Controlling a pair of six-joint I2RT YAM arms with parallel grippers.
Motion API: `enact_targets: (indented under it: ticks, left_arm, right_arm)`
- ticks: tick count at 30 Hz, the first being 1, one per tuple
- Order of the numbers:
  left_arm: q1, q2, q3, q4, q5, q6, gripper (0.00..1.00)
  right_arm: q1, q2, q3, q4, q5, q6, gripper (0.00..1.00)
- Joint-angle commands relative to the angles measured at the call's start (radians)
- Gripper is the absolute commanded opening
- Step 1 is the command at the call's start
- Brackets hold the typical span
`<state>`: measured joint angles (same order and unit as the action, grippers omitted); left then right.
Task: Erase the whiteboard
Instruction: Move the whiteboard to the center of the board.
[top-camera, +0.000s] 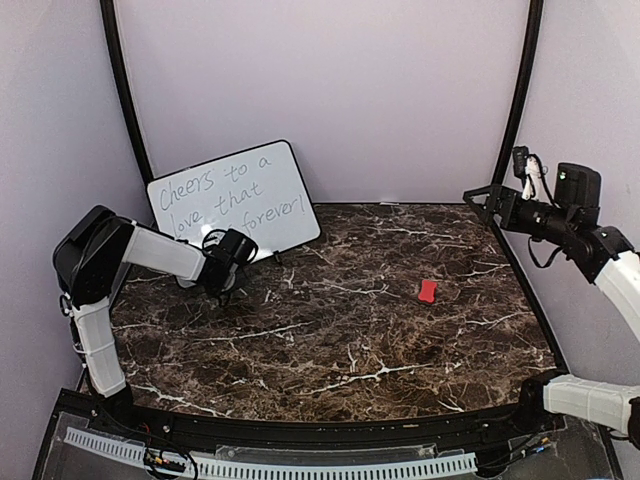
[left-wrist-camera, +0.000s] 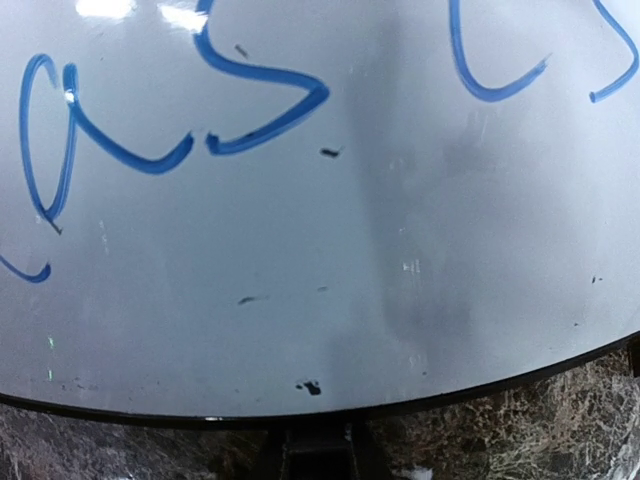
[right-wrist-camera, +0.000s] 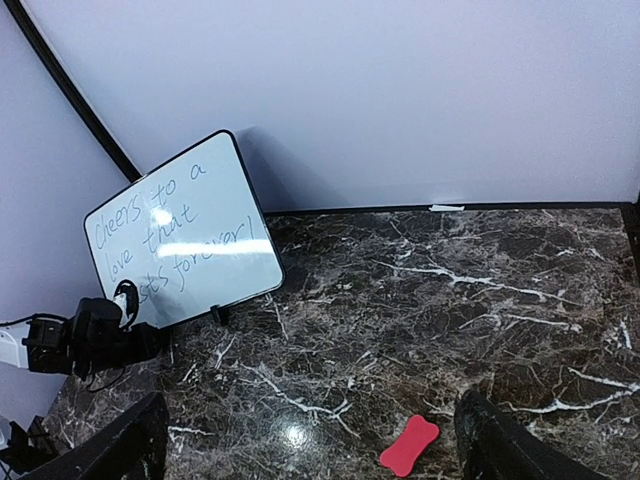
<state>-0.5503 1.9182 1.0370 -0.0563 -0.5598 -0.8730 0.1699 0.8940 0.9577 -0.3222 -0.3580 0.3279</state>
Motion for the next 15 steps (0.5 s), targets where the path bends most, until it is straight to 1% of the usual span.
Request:
enact_targets:
  ticks: [1, 10, 15]
  left_arm:
    - [-0.05, -0.023, 0.003, -0.006, 0.097, -0.011, 0.0]
    - [-0.1, -0.022, 0.017, -0.008, 0.104, -0.023, 0.0]
    - [-0.141, -0.012, 0.029, -0.028, 0.102, -0.053, 0.0]
  right_arm:
    - [0.002, -0.002, -0.021, 0.023, 0.055, 0.024, 0.96]
    - [0.01, 0.02, -0.029, -0.002, 0.09, 0.023, 0.96]
    - [0.027, 0.031, -0.044, -0.006, 0.114, 0.023, 0.95]
